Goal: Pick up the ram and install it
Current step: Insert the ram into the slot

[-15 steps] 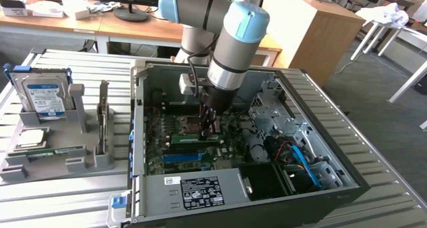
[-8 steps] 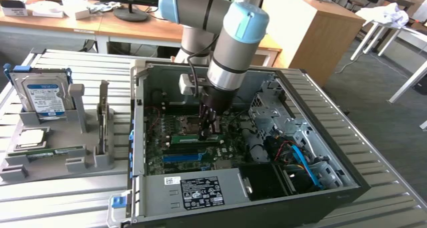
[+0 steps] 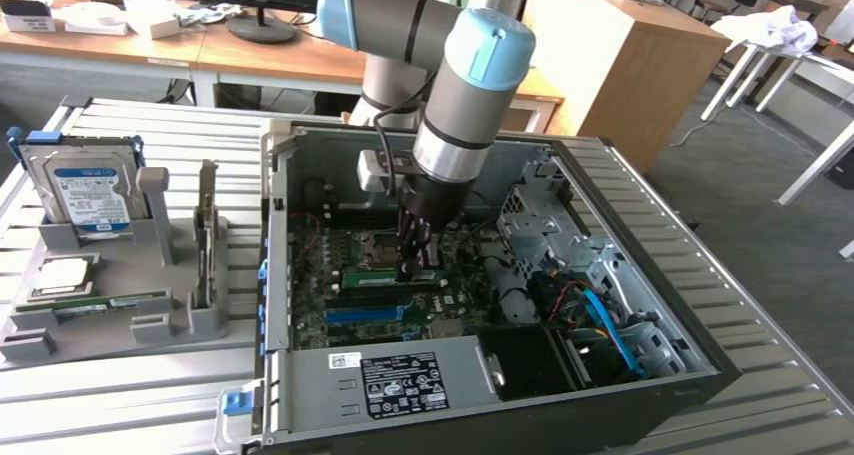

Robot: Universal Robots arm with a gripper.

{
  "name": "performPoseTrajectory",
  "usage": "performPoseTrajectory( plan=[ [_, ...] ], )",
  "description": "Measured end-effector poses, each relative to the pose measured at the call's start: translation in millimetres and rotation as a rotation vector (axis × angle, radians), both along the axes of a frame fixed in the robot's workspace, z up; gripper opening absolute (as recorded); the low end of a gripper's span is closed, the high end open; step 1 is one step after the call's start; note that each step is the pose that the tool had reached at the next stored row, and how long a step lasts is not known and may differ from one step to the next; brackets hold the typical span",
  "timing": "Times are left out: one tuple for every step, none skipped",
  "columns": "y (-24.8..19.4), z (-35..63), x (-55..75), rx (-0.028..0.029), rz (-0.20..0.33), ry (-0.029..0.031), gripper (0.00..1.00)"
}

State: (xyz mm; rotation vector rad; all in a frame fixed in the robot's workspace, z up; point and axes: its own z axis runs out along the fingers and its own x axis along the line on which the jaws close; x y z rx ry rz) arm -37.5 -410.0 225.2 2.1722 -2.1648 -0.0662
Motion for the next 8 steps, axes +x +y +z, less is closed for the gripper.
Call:
performPoseTrajectory(
  plan=[
    [0.0,-0.1,0.0,0.0000,0.000,0.0000,0.13],
    [0.0,-0.2,0.0,0.0000,0.000,0.0000,0.13],
    [0.0,-0.3,0.0,-0.0001,0.000,0.0000,0.13],
    [0.0,-0.4,0.0,-0.0001,0.000,0.0001,0.13],
    [0.0,-0.5,0.0,0.0000,0.000,0.0000,0.13],
    [-0.1,-2.0,0.0,-0.0001,0.000,0.0000,0.13],
    [-0.1,-2.2,0.0,0.0000,0.000,0.0000,0.13],
    [-0.1,-2.2,0.0,0.0000,0.000,-0.0001,0.13]
  ],
)
